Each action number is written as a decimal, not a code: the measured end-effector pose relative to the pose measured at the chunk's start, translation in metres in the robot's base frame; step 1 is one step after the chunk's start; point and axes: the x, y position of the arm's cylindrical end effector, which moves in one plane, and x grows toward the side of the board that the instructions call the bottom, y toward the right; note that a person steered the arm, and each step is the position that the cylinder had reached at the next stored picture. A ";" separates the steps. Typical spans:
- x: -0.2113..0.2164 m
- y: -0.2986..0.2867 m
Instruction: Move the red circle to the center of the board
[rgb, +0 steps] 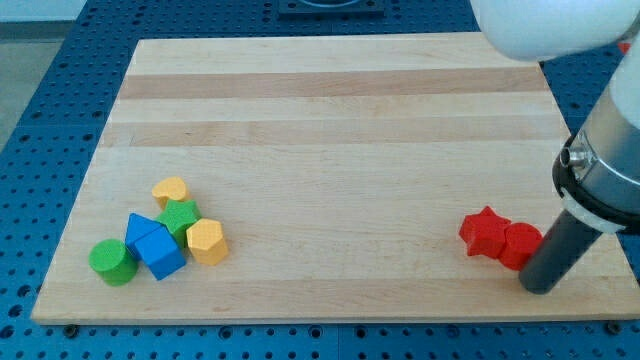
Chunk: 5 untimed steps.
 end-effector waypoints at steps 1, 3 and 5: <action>-0.005 0.026; -0.010 0.024; -0.028 -0.014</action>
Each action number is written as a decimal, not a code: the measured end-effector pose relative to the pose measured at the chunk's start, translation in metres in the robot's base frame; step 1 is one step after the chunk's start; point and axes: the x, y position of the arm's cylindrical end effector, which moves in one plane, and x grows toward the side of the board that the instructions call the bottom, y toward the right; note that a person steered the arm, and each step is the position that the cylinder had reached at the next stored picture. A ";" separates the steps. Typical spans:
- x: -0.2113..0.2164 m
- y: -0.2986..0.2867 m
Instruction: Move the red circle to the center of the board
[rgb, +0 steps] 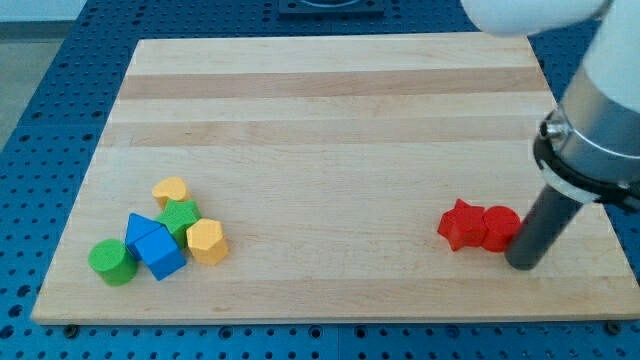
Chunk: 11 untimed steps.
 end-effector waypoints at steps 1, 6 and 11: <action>-0.017 -0.016; -0.138 -0.010; -0.183 -0.035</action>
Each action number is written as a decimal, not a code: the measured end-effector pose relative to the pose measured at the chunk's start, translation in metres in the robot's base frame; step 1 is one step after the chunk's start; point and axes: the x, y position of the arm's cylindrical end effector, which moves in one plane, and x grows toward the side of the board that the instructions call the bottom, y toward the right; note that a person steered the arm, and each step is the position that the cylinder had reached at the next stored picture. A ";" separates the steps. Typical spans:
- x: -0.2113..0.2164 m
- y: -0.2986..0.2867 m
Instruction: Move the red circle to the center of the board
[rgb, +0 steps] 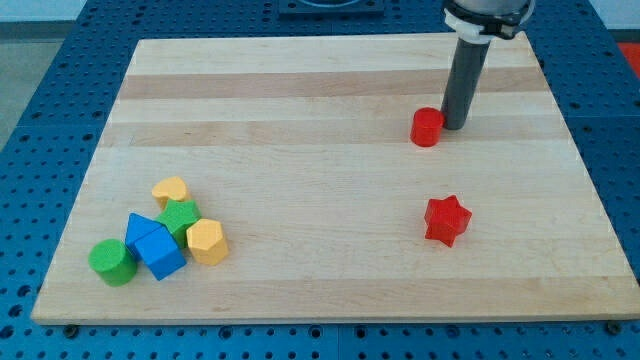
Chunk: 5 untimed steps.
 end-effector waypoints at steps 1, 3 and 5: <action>0.010 -0.013; 0.012 -0.079; 0.012 -0.111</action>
